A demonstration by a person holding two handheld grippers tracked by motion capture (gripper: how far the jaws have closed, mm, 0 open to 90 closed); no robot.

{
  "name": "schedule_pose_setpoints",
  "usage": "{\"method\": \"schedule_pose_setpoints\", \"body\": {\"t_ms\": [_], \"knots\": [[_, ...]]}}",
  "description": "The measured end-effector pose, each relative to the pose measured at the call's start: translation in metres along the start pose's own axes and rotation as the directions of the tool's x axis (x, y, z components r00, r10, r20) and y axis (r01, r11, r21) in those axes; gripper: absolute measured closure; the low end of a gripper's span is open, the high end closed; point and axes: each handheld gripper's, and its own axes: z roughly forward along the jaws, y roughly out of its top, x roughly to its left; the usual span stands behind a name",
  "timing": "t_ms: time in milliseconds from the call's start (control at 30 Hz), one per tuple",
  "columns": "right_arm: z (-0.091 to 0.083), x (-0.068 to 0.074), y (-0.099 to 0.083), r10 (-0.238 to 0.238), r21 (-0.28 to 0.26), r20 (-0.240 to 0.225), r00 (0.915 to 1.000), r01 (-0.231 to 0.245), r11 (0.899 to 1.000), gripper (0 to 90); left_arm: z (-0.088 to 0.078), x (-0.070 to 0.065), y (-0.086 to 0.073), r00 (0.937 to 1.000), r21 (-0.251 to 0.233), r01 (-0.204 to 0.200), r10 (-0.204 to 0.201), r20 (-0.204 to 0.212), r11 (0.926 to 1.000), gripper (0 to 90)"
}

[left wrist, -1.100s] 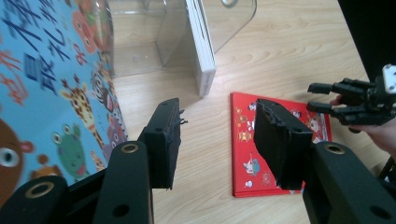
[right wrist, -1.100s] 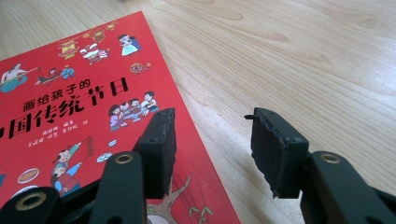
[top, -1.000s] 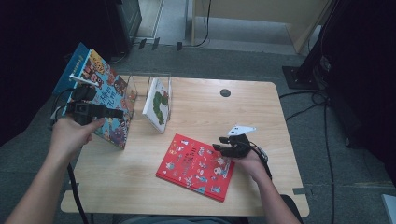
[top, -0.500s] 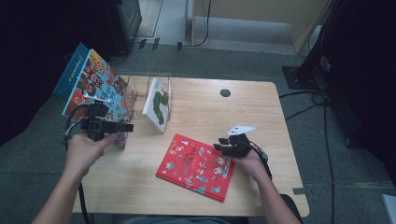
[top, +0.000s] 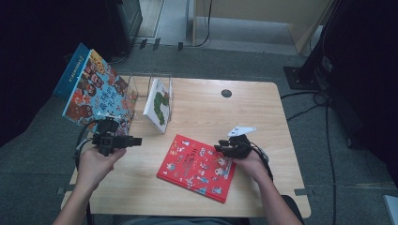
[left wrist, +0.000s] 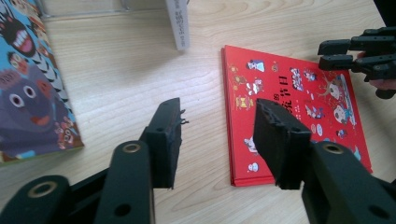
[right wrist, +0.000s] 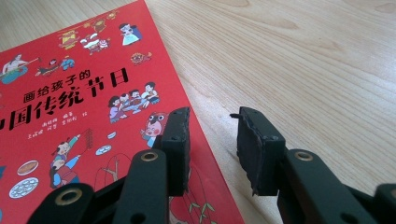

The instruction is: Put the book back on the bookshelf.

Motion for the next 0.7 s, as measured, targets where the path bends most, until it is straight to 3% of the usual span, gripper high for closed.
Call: {"method": "schedule_pose_setpoints", "body": {"t_ms": [133,233,367,433,700], "knots": [[0.000,0.000,0.000,0.003,0.000,-0.003,1.0000,-0.003,1.000,67.2,0.005,-0.004,-0.007,0.9998,0.005,-0.004,0.004,0.018,1.0000,60.4],[0.000,0.000,0.000,0.002,0.004,-0.007,1.0000,-0.002,1.000,67.8,0.009,-0.004,-0.012,0.9995,0.010,-0.003,0.003,0.031,0.9999,70.3],[0.002,0.000,0.000,0.002,0.014,-0.007,1.0000,-0.002,1.000,68.6,0.015,-0.008,-0.020,0.9997,0.020,-0.020,0.020,0.013,0.9996,79.9],[0.003,0.000,0.000,0.005,0.019,-0.008,1.0000,-0.005,1.000,69.2,0.019,-0.010,-0.024,0.9996,0.024,-0.028,0.028,0.001,0.9993,80.9],[0.002,0.000,0.000,0.006,0.022,-0.022,0.9997,-0.006,1.000,78.0,0.032,-0.015,-0.037,0.9993,0.020,-0.030,0.029,0.023,0.9994,90.0]]}}
